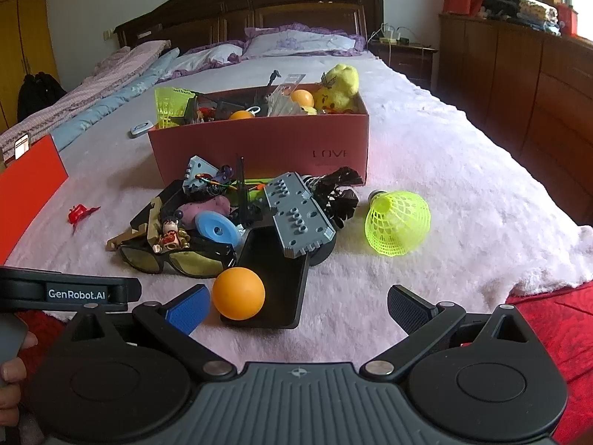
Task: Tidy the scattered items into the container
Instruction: 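Move both tools toward the pile of scattered items, then grasp the grey perforated plate with the right tool while the left grasps the orange ball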
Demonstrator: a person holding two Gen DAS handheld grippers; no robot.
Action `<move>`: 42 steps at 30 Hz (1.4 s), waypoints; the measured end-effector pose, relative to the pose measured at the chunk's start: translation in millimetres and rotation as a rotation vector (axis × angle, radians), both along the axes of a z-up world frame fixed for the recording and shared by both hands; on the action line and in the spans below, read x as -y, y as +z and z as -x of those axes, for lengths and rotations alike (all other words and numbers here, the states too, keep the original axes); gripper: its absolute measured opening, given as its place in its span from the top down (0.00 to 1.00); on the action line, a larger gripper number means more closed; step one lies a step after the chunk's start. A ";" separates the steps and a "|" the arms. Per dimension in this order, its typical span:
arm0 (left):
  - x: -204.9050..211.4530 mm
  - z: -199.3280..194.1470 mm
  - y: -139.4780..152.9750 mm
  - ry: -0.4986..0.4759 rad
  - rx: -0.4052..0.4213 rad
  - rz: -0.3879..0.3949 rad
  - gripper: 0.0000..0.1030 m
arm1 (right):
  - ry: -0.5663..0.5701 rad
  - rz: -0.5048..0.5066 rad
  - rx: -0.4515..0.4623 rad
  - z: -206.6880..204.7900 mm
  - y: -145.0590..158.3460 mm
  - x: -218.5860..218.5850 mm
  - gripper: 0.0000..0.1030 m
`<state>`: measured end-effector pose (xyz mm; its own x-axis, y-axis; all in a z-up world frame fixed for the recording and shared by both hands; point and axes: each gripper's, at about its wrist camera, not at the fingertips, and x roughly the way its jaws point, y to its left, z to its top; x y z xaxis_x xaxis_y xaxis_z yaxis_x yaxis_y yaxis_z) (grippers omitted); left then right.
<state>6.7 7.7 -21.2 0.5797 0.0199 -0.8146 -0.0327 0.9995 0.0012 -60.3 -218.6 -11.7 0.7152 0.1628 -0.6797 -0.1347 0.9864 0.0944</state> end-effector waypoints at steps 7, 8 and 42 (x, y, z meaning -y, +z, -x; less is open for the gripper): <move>-2.0 -2.7 -4.7 0.004 -0.011 0.001 0.00 | 0.006 0.012 0.012 -7.9 -2.0 -0.5 0.00; -2.4 -3.2 -5.4 0.005 -0.014 0.002 0.00 | 0.008 0.017 0.024 -11.6 -1.5 -1.0 0.00; -1.8 -4.4 -6.5 -0.011 -0.004 -0.020 0.00 | 0.013 0.026 0.044 -56.6 -4.0 10.3 0.52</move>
